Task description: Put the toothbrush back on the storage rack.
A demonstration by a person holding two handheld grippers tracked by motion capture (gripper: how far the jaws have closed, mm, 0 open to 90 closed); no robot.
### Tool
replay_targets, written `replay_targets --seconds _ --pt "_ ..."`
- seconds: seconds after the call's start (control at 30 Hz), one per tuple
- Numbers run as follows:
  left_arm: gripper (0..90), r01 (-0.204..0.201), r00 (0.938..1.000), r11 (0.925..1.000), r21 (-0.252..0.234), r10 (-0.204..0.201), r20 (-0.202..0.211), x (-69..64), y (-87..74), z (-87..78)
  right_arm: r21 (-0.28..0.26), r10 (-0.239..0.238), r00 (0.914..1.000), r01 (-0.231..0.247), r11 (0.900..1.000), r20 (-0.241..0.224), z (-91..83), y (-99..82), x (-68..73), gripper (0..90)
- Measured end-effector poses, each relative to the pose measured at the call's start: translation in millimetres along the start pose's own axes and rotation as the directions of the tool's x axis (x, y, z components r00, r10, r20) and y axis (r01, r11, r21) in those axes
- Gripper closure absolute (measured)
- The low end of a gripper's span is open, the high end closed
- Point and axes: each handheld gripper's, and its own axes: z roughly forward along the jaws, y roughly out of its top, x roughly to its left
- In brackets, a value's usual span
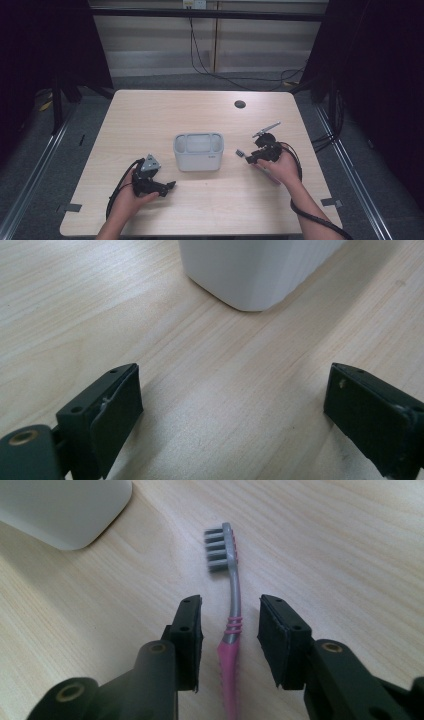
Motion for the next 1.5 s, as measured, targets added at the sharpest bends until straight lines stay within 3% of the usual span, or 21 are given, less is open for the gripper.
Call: replay_targets --seconds 0.2,0.3,0.4,0.57,0.63,1.07,1.5 --pt "8.1 0.001 1.0 1.0 0.001 -0.001 0.002 0.1 0.1 -0.1 0.026 0.001 1.0 -0.001 0.9997 -0.006 4.1 -0.2 1.2 66.9" --pt "8.1 0.0 1.0 1.0 0.001 0.0 0.002 0.1 0.0 -0.1 0.044 -0.022 0.9997 0.022 0.9988 -0.001 7.2 -0.5 2.5 72.1" --pt "8.1 0.0 1.0 1.0 -0.002 0.0 0.0 0.0 -0.1 0.1 0.052 -0.018 0.9998 0.018 0.9985 -0.001 8.6 -0.3 3.9 80.1" --pt "8.1 0.0 1.0 1.0 -0.001 0.0 0.0 0.0 -0.1 0.1 0.062 -0.006 1.0 0.006 0.998 -0.001 8.8 1.7 5.3 83.1" --pt "8.1 -0.001 1.0 1.0 0.001 0.001 0.003 0.1 0.0 -0.2 0.026 0.031 0.9994 -0.031 0.9992 -0.016 6.3 1.9 2.7 83.3" --pt "8.1 -0.001 1.0 1.0 0.001 0.001 0.002 0.1 -0.1 -0.3 -0.088 0.095 0.9945 -0.098 0.9912 -0.045 -18.3 4.5 -1.6 83.5" --pt "8.3 0.011 0.9999 0.9999 -0.005 -0.011 0.0 -1.6 -1.2 -1.0 -0.196 0.1 0.9931 -0.11 0.9744 -0.06 -35.9 13.0 2.7 83.4"
